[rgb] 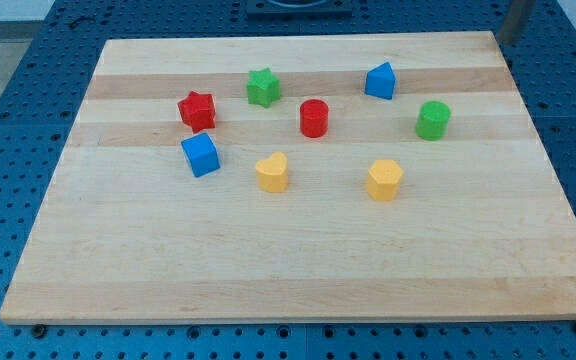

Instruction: Move your arm towards the green circle

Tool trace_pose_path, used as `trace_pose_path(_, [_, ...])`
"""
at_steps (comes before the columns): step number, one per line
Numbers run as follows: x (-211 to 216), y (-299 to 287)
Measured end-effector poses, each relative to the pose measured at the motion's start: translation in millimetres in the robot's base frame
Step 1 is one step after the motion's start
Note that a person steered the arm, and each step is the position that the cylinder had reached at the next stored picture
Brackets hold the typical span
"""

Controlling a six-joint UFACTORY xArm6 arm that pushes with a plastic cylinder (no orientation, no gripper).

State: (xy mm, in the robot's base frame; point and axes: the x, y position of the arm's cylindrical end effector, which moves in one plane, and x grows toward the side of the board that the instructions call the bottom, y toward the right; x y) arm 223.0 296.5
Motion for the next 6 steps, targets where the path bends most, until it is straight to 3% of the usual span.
trace_pose_path(4, [142.9,-42.1])
trace_pose_path(6, [147.9,-78.1])
